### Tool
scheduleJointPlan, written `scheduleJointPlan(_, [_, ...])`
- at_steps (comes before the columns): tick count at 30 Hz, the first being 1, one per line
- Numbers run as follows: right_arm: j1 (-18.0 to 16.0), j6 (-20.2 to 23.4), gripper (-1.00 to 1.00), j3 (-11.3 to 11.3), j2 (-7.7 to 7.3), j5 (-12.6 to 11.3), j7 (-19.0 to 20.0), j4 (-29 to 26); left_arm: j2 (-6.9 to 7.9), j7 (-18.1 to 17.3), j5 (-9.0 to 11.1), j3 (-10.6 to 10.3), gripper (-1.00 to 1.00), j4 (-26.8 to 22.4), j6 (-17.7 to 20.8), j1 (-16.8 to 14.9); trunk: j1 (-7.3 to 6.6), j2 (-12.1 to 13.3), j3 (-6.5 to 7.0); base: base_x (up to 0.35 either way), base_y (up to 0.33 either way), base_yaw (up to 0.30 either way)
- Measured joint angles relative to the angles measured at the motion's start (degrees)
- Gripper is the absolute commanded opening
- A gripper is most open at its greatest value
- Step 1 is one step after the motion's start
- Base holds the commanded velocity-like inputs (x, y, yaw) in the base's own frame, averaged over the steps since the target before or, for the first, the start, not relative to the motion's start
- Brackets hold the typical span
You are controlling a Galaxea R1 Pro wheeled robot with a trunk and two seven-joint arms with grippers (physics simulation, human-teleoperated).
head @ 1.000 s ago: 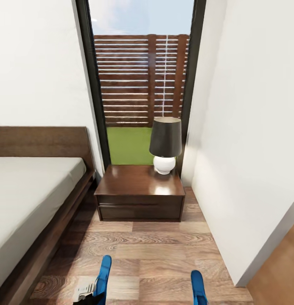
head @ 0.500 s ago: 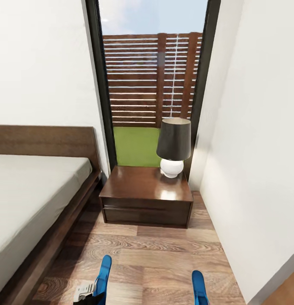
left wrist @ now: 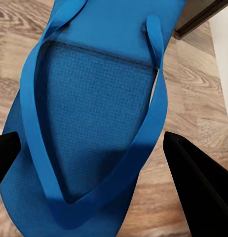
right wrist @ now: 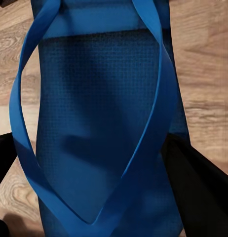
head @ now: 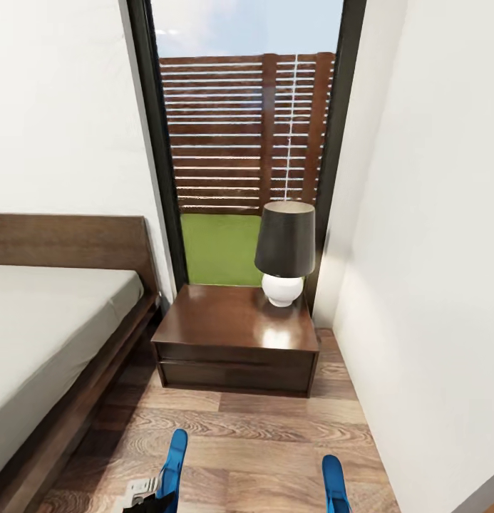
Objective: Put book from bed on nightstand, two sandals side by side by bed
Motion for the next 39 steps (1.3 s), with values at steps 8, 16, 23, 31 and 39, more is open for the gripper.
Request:
scheduleJointPlan(8, [-0.01, 0.0, -1.0, 0.0, -0.01, 0.0, 0.02, 0.02, -0.19, -0.01, 0.0, -0.06, -1.0, 0.0, -0.01, 0.01, 0.0, 0.0, 0.0, 0.003, -0.003, 0.109])
scheduleJointPlan(16, [-0.02, 0.0, -1.0, -0.01, 0.0, 0.0, 0.08, 0.02, -0.74, -0.01, -2.34, -0.21, -1.0, 0.0, 0.04, 0.02, 0.0, 0.0, 0.0, 0.0, -0.091, 0.265])
scheduleJointPlan(23, [-0.02, 0.0, -1.0, 0.0, 0.0, 0.0, 0.04, 0.02, -0.77, -0.01, -3.15, -0.19, -1.0, 0.0, 0.06, 0.02, 0.0, 0.0, 0.0, 0.0, -0.023, 0.279])
scheduleJointPlan(31, [-0.02, 0.0, -1.0, 0.0, 0.01, 0.0, 0.03, 0.02, -0.77, -0.02, -3.25, -0.21, -1.0, 0.0, 0.06, 0.02, 0.0, 0.0, 0.0, 0.0, -0.002, 0.289])
scheduleJointPlan(39, [-0.02, 0.0, -1.0, 0.0, 0.01, 0.0, 0.05, 0.02, -0.77, -0.02, -3.27, -0.22, -1.0, 0.01, 0.06, 0.02, 0.0, 0.0, 0.0, 0.0, 0.0, 0.29])
